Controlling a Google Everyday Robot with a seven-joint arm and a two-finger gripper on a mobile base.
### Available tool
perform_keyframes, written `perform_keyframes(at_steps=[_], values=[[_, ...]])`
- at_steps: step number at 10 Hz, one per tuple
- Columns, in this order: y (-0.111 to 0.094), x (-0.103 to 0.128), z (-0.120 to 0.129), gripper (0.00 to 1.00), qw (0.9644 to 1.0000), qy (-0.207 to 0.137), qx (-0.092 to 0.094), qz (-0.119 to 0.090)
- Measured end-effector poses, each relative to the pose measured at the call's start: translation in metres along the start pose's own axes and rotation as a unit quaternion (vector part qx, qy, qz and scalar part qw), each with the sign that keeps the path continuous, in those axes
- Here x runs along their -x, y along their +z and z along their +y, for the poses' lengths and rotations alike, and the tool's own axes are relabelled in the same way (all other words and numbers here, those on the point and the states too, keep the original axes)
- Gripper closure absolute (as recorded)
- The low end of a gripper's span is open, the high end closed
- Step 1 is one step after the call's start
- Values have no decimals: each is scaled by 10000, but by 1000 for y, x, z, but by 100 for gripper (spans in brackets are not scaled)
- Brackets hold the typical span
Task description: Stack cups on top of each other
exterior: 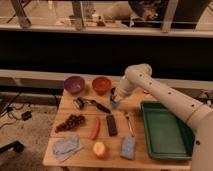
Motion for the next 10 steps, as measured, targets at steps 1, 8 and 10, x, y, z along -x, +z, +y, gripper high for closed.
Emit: perform_keyframes(at_steps=[1,8,10], values=[[0,0,0,81,10000,-1,-1,0],[0,0,0,81,10000,-3,-2,0],[0,0,0,81,10000,-2,-2,0]])
